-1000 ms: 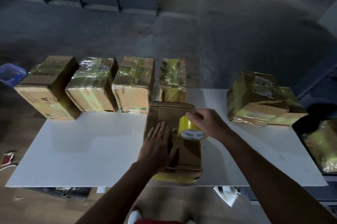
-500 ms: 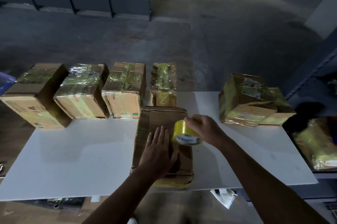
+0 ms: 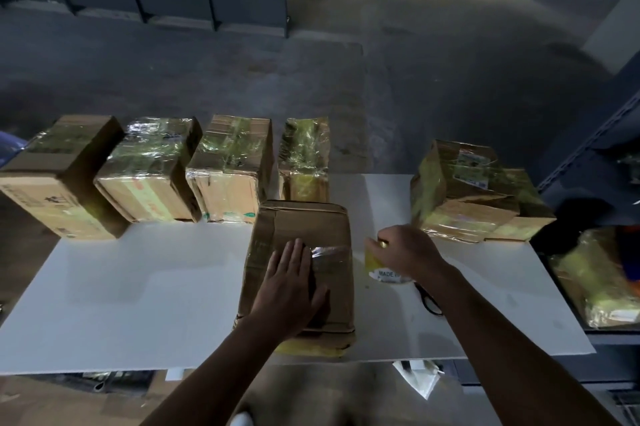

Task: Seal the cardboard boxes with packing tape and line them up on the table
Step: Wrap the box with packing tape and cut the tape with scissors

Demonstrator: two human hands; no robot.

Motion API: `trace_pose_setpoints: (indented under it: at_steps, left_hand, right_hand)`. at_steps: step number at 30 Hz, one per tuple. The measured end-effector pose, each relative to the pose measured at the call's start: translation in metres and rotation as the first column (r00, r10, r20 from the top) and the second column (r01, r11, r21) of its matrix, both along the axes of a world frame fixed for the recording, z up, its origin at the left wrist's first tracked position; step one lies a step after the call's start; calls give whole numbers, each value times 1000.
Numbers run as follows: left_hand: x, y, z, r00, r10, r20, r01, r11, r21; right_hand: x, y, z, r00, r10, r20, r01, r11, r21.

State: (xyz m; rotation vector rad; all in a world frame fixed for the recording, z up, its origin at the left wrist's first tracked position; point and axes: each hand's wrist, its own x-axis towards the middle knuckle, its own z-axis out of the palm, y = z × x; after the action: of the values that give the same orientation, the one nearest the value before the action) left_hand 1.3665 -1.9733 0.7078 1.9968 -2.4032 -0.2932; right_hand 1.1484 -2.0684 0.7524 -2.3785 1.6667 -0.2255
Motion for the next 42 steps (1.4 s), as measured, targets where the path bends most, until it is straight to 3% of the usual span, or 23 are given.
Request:
trace_pose_setpoints:
  at_steps: [6, 17, 23, 31, 34, 37, 40, 42]
  left_hand:
    - [-7, -2, 6, 998, -2, 56, -1, 999, 41]
    - [-77, -10, 36, 961, 112, 251, -161, 969, 185]
    - [-106, -7, 30, 949, 227, 219, -277, 931, 239]
    - [-81, -6, 43, 964, 240, 114, -261, 935, 239]
    - [-64, -8, 52, 958, 288, -7, -281, 939, 199]
    - [-41, -11, 53, 888, 378, -263, -339, 923, 184]
    - [-17, -6, 52, 757, 388, -527, -414, 907, 73]
    - [-4, 3, 59, 586, 388, -711, -472, 877, 90]
  right_hand:
    - [6, 4, -31, 996, -83, 32, 76, 981, 181]
    - [21, 8, -50, 1000, -26, 15, 23, 990, 142]
    - [19, 11, -51, 997, -78, 28, 74, 988, 137]
    - [20, 11, -40, 966, -155, 208, 103, 965, 242]
    - [27, 6, -24, 942, -153, 300, 81, 968, 239]
    - [38, -3, -2, 920, -112, 376, 27, 974, 225]
    - [52, -9, 23, 887, -52, 458, -39, 981, 188]
    - [65, -11, 38, 854, -19, 520, -83, 982, 171]
